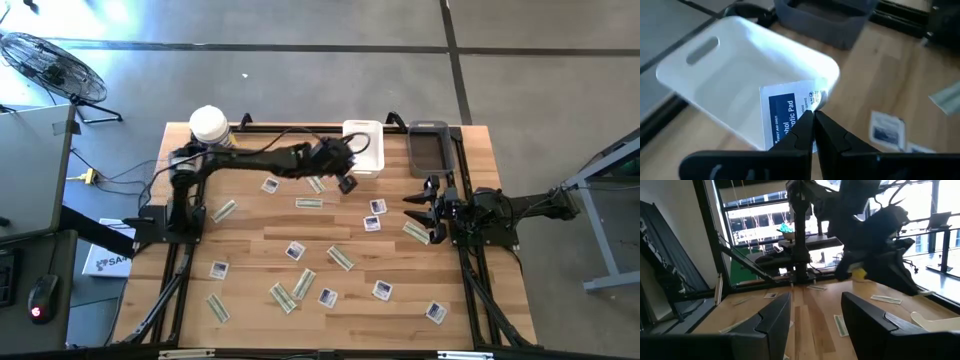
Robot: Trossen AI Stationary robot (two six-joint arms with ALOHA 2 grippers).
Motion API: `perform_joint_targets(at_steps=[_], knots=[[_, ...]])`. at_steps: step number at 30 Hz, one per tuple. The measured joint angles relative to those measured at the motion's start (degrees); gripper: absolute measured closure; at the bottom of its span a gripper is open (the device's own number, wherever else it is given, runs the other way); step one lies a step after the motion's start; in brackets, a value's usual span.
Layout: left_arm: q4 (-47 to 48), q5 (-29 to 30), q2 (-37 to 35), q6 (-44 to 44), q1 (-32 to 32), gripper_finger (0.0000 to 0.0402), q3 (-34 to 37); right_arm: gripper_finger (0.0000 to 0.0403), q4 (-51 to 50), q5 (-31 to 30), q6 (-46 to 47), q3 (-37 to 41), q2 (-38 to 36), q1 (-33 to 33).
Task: Pick & Place First Aid Supplies
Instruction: Put the blue alcohol pad into the white bin
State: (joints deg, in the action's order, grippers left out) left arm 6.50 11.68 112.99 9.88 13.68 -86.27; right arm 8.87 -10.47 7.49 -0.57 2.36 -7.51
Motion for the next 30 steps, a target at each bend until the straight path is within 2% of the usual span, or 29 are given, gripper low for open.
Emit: perform_joint_targets(at_steps=[4, 10, 13, 24, 30], knots=[[-0.4, -1.0, 5.4, -2.4, 1.2, 0.0394, -6.3, 0.0233, -0.1, -0.2, 0.0, 0.0, 0.5, 0.0], [-0.3, 0.6, 11.2, -3.1, 1.8, 0.0394, -11.3, 0.0233, -0.3, -0.3, 0.0, 0.0, 1.0, 0.0], [0.1, 2.8, 12.2, -2.5, 1.8, 0.0394, -12.0, 0.0233, -0.3, -0.3, 0.0, 0.0, 1.0, 0.0], [1.1, 3.4, 12.6, -2.1, 1.7, 0.0392, -12.1, 0.0233, -0.5, -0.3, 0.0, 0.0, 1.0, 0.0], [1.4, 3.4, 12.6, -2.1, 1.7, 0.0343, -12.1, 0.0233, -0.5, -0.3, 0.0, 0.0, 1.0, 0.0]])
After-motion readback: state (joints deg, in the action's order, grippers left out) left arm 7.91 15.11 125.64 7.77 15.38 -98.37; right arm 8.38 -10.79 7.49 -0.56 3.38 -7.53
